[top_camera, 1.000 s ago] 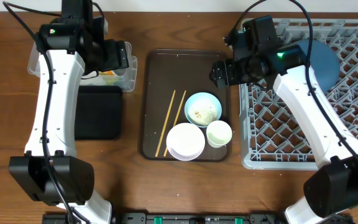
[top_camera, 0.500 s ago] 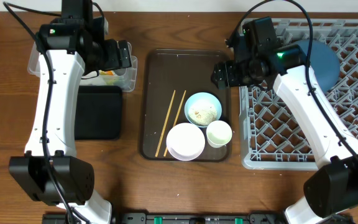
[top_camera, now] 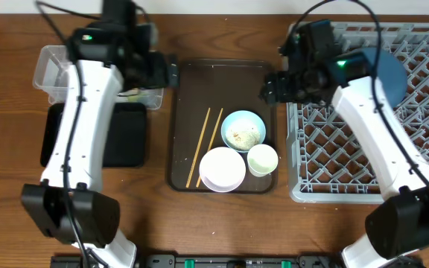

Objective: Sort waste into correct bins and load items into the dishwasher rack
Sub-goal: 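Release the plate in the rack and move the right gripper back, then grasp the light-blue rice bowl rim with the left gripper and lift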

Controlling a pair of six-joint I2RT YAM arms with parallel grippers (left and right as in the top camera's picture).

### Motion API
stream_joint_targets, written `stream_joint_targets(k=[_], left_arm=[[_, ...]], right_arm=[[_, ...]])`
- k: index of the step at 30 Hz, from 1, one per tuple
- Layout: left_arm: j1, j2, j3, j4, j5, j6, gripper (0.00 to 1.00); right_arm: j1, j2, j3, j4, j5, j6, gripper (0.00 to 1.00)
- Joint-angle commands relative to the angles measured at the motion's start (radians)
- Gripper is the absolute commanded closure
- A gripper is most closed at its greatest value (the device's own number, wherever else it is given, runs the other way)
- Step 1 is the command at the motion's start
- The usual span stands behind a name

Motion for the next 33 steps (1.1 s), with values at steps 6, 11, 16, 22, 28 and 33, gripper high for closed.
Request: stream_joint_targets(k=[6, 11, 16, 22, 28, 33], left_arm=[[-0.187, 0.000, 0.015, 0.125, 0.053, -0.016, 0.03], [-0.331, 0.067, 0.015, 0.186, -0.023, -0.119, 0.07], [-0.478, 0.183, 0.015, 0.218, -0.141, -0.196, 0.09], [-0.578, 0.298, 0.015, 0.254, -0.274, -0.301, 0.10], [-0.589, 0.378, 0.015, 0.299, -0.286, -0.399, 0.21], [-0.588, 0.420, 0.015, 0.343, -0.319, -0.456, 0.30]], right_arm=[[-0.242, -0.037, 0.172, -0.126, 0.018, -0.009, 0.15], [-0.344, -0.073, 0.175, -0.156, 0.018, -0.014, 0.15], [-0.369, -0.075, 0.174, -0.193, 0.038, -0.028, 0.14], [-0.367, -0.075, 0.174, -0.216, 0.043, -0.035, 0.13], [-0.365, -0.075, 0.174, -0.248, 0.044, -0.043, 0.13], [-0.363, -0.075, 0.174, -0.262, 0.044, -0.051, 0.14]])
